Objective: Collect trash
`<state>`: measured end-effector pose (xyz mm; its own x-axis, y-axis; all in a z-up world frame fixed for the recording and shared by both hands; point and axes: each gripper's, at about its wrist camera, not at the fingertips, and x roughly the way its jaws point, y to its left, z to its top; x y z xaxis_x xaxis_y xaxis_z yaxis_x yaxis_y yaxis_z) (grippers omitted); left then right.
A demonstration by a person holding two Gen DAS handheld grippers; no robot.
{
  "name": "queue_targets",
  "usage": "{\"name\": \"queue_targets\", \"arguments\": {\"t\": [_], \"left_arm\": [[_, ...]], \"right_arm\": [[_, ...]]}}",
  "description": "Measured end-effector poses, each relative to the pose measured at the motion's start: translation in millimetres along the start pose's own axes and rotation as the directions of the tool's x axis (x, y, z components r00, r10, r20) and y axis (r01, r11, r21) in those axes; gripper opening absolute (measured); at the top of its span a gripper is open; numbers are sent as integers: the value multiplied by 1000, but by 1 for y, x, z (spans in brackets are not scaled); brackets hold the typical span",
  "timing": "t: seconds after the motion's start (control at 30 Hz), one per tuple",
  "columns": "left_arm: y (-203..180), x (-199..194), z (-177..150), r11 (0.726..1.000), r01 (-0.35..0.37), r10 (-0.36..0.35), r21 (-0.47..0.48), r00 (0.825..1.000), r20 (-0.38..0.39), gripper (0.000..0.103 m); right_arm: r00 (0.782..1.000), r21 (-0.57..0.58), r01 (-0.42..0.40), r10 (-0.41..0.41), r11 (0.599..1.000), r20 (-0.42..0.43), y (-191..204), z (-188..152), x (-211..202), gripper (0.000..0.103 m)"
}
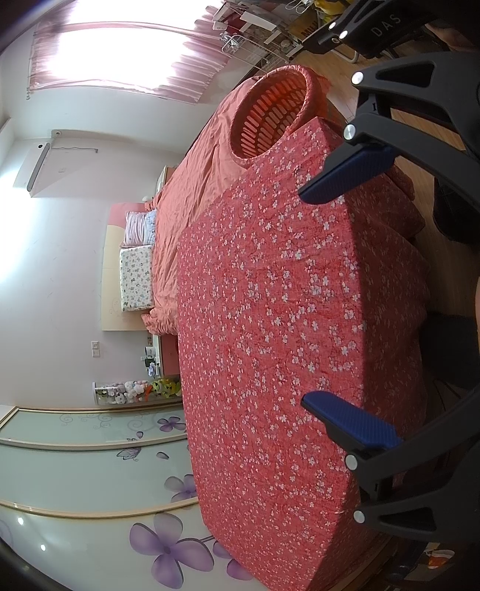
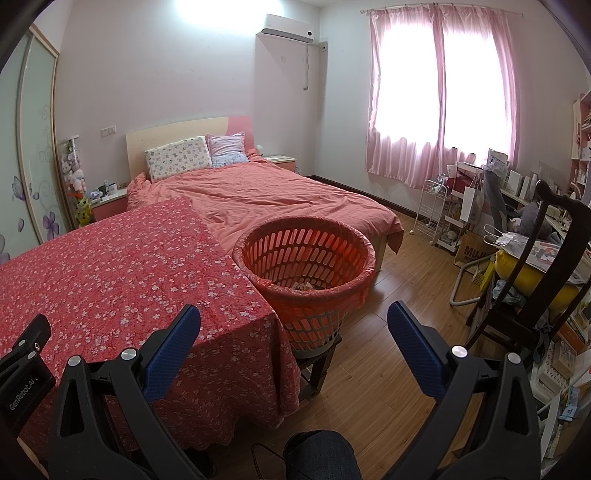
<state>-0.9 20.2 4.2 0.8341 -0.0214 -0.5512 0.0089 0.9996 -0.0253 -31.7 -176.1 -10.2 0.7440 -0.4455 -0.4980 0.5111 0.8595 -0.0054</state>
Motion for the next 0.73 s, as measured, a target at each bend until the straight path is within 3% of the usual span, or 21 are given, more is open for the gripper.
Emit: {"name": "queue_targets", "arguments": {"t": [0.73], "left_arm": [[3,0,-2,1000,-10,10,-1,1000,2,99]], "right_arm": [[1000,0,1,-1,1000,0,1,0,-1,100]]}}
